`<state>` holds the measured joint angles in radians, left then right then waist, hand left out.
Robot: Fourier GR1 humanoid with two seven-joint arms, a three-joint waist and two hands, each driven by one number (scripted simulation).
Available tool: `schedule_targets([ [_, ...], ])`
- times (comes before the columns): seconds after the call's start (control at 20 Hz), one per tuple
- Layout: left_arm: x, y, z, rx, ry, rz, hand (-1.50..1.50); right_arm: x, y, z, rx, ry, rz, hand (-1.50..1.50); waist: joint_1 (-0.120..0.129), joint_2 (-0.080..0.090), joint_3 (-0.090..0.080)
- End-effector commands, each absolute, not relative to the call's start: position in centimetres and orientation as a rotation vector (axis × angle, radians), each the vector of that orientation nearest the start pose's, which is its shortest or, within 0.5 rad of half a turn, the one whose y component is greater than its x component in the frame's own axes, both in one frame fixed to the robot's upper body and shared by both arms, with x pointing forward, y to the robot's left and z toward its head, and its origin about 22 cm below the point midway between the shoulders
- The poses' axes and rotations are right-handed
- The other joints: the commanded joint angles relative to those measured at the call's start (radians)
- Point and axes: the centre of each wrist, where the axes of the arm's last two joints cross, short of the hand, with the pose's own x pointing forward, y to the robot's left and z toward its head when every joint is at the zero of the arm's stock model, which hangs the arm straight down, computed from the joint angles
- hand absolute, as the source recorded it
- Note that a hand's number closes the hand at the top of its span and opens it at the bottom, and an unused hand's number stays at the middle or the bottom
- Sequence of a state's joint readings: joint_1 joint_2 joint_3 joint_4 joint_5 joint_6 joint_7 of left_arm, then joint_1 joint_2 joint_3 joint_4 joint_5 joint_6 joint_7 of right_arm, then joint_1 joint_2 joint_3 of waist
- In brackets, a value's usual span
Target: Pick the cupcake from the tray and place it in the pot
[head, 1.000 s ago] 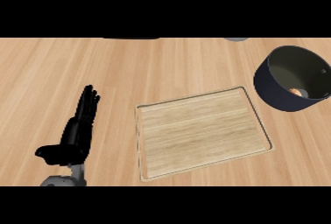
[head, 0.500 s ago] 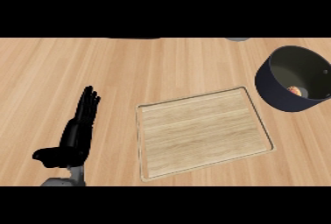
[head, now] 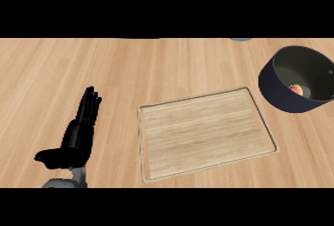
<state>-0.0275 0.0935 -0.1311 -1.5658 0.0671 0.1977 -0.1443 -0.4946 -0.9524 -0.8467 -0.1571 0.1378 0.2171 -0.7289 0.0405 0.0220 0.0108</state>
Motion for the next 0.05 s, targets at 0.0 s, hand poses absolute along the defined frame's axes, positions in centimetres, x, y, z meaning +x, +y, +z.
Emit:
schedule_targets([
  [0.0, 24.45, 22.42, 0.03, 0.069, -1.711, 0.021, 0.0, 18.67, -61.03, 8.14, -0.842, -1.712, -0.346, -1.5, -0.006, 0.0, 0.001],
])
